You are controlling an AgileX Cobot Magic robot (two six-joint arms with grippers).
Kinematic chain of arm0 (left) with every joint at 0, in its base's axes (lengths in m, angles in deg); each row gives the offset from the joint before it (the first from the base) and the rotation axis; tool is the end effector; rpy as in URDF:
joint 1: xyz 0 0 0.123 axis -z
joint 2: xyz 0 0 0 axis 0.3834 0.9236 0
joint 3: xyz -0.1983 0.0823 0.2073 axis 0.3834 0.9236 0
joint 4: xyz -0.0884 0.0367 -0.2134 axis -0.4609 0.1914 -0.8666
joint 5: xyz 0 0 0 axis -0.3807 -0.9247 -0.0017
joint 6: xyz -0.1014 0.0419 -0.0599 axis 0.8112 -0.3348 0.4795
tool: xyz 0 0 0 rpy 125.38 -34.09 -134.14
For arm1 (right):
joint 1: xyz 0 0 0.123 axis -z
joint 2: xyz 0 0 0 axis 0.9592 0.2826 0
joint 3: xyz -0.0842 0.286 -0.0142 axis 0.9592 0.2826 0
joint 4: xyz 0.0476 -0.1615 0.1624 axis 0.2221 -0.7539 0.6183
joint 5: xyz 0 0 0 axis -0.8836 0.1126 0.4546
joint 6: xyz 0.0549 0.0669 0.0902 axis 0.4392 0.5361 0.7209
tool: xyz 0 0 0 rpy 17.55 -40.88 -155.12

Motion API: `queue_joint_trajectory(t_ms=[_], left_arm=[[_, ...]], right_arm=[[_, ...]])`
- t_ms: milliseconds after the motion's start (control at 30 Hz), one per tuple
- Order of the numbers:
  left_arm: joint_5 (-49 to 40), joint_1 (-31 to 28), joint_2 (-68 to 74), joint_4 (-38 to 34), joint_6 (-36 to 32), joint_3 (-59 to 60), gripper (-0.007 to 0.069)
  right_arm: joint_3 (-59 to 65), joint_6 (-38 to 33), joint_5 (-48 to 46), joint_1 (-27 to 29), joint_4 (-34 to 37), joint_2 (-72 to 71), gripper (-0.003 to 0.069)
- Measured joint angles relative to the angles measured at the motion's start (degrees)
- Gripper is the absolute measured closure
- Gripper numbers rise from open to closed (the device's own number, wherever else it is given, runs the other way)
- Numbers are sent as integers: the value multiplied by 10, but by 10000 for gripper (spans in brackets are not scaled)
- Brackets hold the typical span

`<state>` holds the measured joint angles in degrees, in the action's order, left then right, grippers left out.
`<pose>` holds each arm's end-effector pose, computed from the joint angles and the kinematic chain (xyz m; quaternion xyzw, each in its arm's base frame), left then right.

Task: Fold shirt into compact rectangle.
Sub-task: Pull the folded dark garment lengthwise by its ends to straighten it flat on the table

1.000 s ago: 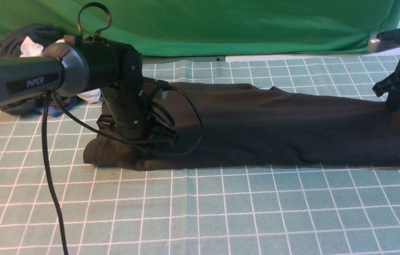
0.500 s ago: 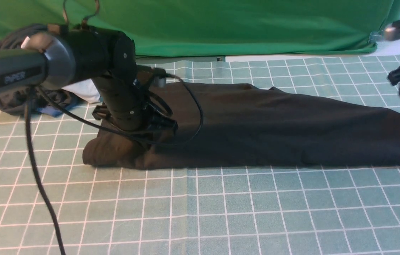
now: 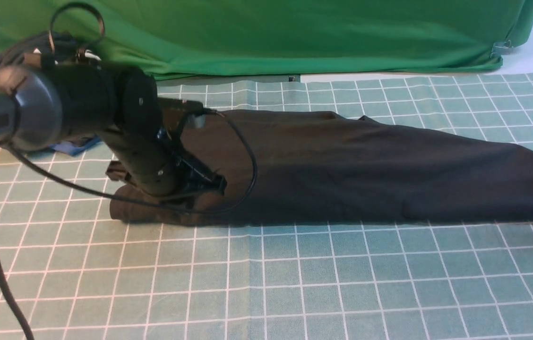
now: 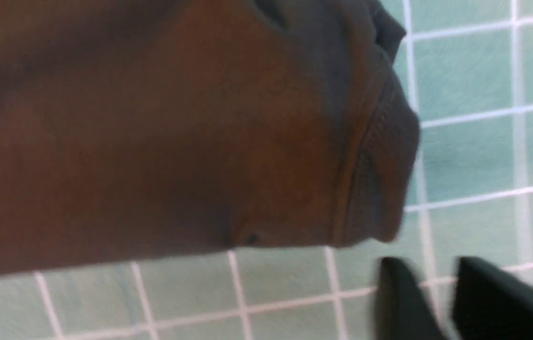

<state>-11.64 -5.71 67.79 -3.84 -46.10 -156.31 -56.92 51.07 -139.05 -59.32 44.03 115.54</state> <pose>0.3382 -0.1086 0.1787 0.0878 0.9866 -0.0513 0.1279 0.3620 -0.0756 0.2180 0.0784 0.9887 0.0442 0.1202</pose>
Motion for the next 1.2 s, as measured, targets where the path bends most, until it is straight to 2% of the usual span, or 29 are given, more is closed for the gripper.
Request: queue_joint_trajectory(t_ms=[67,133,200,233,267,367,400,433,467,533,767,833,900,967,1000,1033,1067,1100,1200], left_arm=[[9,-4,0,-1,1,7,613],[12,-6,0,-1,2,8,613],[16,-8,0,-1,2,8,613],[17,-8,0,-1,2,8,613],[17,-8,0,-1,2,8,613],[18,-8,0,-4,2,8,613],[18,-8,0,-5,2,8,613],[19,-8,0,-5,2,8,613],[19,-8,0,-5,2,8,613],[19,-8,0,-5,3,8,613],[15,-9,-3,-5,14,1,613],[0,-16,-5,-6,31,-22,613],[-29,-32,-5,-9,48,-59,613],[-62,-55,-1,-16,52,-103,613],[-70,-62,2,-17,52,-117,613],[-81,-76,8,-16,51,-147,613],[-81,-76,9,-16,50,-151,613],[-85,-88,18,-13,42,-180,613],[-93,-102,50,-8,25,-241,601]], right_arm=[[1,-6,9,11,25,19,228],[1,-9,15,13,32,37,116],[1,-11,16,13,36,52,68],[1,-14,16,13,39,64,70],[1,-17,16,13,40,71,85],[1,-41,11,13,41,85,290],[1,-51,9,13,40,86,453],[0,-52,7,13,37,86,533],[-2,-53,3,13,33,86,573],[-9,-54,-14,13,20,86,612],[-28,-46,-91,13,-60,86,609],[-28,-28,-93,13,-66,86,578],[-30,-11,-94,13,-71,86,489],[-37,1,-106,13,-76,86,344],[-41,3,-110,13,-77,86,316],[-49,9,-117,13,-78,86,230],[-50,10,-118,13,-78,86,221],[-57,14,-120,12,-78,83,160],[-62,16,-120,1,-81,57,135]])
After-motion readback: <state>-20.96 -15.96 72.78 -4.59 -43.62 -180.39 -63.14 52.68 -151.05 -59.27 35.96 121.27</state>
